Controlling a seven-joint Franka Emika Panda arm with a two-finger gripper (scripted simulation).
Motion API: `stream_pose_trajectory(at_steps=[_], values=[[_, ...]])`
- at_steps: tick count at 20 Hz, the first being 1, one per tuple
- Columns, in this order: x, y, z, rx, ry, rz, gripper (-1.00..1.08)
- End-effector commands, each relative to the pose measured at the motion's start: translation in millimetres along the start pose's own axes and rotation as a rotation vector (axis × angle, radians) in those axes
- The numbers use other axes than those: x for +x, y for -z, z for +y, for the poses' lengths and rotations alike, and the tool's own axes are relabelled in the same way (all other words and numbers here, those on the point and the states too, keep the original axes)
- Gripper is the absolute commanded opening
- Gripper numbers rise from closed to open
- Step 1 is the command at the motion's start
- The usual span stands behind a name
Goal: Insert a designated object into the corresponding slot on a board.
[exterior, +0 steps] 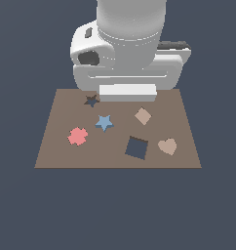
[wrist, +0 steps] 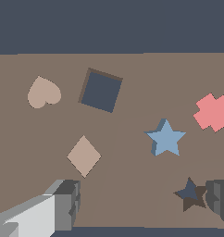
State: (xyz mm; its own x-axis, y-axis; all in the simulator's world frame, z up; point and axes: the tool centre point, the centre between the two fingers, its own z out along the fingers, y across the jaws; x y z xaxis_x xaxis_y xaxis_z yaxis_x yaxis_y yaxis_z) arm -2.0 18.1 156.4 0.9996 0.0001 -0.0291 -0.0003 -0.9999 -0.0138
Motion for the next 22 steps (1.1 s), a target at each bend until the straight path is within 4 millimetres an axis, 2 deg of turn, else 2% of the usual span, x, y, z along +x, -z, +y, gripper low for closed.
stream_pose_trajectory(at_steps=[1, 12, 22], values=[[0.0, 0.0, 0.0, 0.0, 0.0, 0.0, 1.0], [3.9, -11.0, 6.0, 0.0, -0.095, 0.004, 1.0], [11.7, -40.9, 24.3, -0.001, -0.355, 0.013, 1.0]])
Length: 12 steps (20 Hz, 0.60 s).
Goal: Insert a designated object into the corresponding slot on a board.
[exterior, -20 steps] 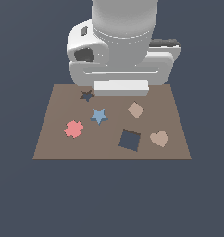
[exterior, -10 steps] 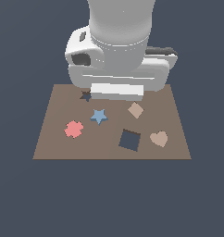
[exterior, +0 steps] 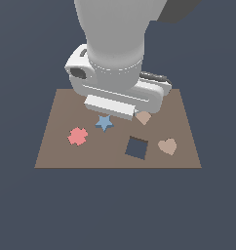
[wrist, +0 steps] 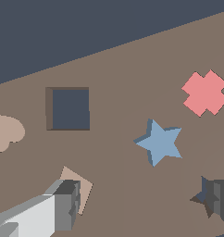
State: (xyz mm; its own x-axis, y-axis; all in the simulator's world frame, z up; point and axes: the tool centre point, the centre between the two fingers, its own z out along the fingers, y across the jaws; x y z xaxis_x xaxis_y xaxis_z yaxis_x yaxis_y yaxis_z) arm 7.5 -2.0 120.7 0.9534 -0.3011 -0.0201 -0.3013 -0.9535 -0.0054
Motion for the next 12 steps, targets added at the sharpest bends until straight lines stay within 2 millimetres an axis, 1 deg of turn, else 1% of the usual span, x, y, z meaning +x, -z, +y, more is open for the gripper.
stream_pose_trajectory(at_steps=[1, 7, 12], values=[[3.5, -9.9, 5.5, 0.0, -0.085, 0.003, 1.0], [10.3, -34.7, 20.6, -0.001, -0.3, 0.011, 1.0], [12.9, -50.7, 31.0, 0.0, -0.44, 0.016, 1.0]])
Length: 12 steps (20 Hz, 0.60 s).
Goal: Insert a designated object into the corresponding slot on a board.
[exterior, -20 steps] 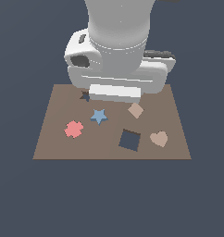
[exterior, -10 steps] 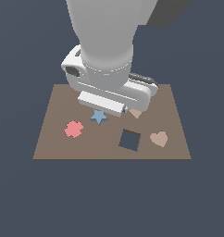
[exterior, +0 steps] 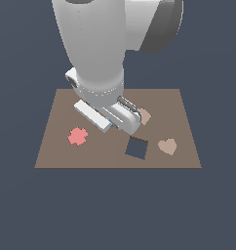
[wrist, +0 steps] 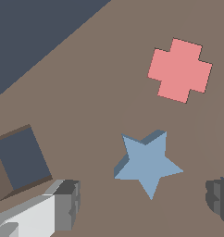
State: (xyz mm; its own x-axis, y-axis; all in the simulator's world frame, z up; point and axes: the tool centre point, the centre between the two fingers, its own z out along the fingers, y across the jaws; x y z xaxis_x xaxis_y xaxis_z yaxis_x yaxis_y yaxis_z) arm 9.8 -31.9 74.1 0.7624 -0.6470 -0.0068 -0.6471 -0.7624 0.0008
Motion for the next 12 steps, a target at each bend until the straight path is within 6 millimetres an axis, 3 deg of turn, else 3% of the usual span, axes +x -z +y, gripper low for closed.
stream_pose_trajectory(at_steps=[1, 12], values=[[2.8, -7.2, 3.9, 0.001, -0.065, 0.003, 1.0], [7.2, -23.6, 13.5, 0.001, -0.207, 0.007, 1.0]])
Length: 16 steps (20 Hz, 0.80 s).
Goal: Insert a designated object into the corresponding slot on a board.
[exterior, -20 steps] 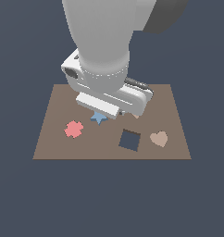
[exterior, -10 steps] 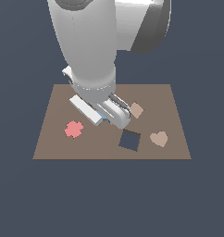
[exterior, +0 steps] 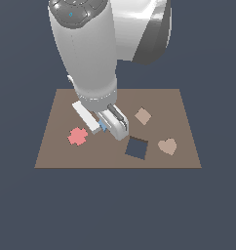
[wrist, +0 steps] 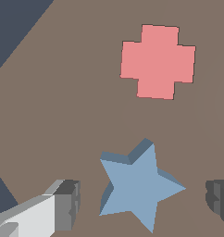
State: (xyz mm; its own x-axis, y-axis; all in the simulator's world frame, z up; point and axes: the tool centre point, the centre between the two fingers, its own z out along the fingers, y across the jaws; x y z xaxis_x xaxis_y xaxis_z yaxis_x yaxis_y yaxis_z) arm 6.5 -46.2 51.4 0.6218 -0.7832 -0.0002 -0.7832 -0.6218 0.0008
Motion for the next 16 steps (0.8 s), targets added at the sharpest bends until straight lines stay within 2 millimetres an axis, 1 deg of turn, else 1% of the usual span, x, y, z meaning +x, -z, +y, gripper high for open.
stream_pose_trajectory(at_steps=[1, 5, 10, 13, 14, 16], values=[[0.4, -1.3, 0.5, 0.001, -0.013, 0.0, 1.0], [0.0, -2.7, 0.3, 0.0, -0.008, 0.0, 1.0], [0.2, -17.7, 0.8, 0.001, -0.013, 0.0, 1.0], [0.0, -21.4, 0.8, 0.001, -0.013, 0.0, 1.0], [0.0, -21.4, 0.8, 0.001, -0.013, 0.0, -1.0], [0.0, -21.4, 0.8, 0.001, -0.013, 0.0, -1.0]])
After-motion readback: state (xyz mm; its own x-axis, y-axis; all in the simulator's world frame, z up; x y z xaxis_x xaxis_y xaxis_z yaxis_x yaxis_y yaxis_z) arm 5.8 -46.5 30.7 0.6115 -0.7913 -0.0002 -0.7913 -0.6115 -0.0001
